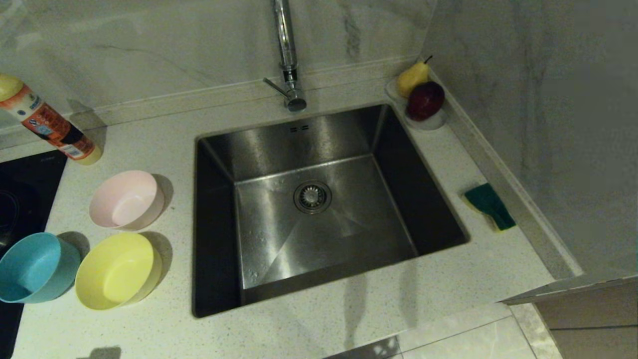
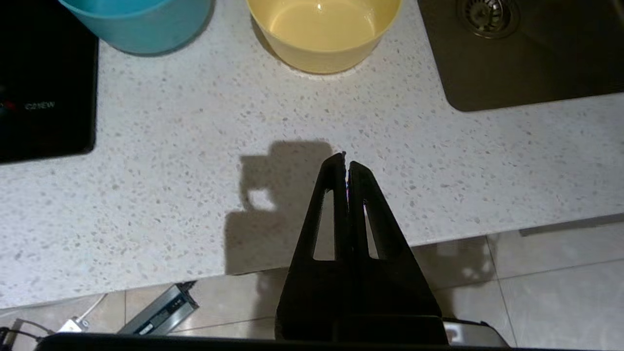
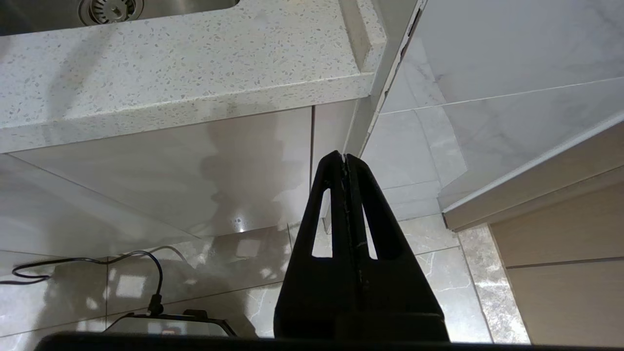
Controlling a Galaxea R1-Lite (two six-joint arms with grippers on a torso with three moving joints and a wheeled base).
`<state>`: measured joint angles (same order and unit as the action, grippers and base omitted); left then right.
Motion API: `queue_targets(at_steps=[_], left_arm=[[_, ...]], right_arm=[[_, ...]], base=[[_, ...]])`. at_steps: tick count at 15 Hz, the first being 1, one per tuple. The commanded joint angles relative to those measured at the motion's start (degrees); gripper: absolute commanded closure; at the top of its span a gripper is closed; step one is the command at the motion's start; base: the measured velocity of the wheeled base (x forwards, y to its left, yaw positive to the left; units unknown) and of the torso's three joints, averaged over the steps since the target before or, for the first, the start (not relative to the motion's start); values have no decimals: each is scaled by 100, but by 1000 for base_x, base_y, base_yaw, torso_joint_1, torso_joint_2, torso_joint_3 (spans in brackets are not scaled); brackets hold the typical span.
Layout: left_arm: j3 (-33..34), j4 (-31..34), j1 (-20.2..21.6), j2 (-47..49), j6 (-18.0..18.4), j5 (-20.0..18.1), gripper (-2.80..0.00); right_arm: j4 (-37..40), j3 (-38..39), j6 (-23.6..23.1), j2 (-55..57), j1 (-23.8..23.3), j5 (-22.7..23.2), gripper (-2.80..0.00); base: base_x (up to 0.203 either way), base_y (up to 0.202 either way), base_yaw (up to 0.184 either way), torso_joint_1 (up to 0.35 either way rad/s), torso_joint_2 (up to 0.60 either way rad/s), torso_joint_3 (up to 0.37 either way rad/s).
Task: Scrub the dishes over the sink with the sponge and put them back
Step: Turn on the faucet
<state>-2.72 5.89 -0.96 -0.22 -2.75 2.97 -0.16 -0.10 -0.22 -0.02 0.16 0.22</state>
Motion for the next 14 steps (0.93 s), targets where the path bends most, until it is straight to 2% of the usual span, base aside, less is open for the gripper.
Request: queue_targets(at_steps=[1, 3, 7, 8, 11, 14], left_arm=[[35, 22, 0, 13, 78, 2, 0], [35, 28, 0, 13, 204, -25, 0], [-8, -32, 0, 11, 111, -12, 0], [-239, -154, 5, 12, 93, 11, 0], [-1520, -209, 8, 318, 121, -63, 0], [-2869, -194, -22, 1693, 130, -150, 0]], right_arm=[[-1, 1, -4, 2, 2, 4, 0], [-1, 1, -4, 2, 2, 4, 0], [-1, 1, -4, -2, 2, 4, 0], [-1, 1, -4, 2, 2, 4, 0], [-1, 1, -4, 2, 2, 4, 0], [-1, 1, -4, 2, 2, 4, 0]], base=[[0, 0, 0, 0, 0, 0], [0, 0, 0, 0, 0, 0], [0, 0, 0, 0, 0, 0], [0, 0, 0, 0, 0, 0], [0, 0, 0, 0, 0, 0], [0, 0, 0, 0, 0, 0]])
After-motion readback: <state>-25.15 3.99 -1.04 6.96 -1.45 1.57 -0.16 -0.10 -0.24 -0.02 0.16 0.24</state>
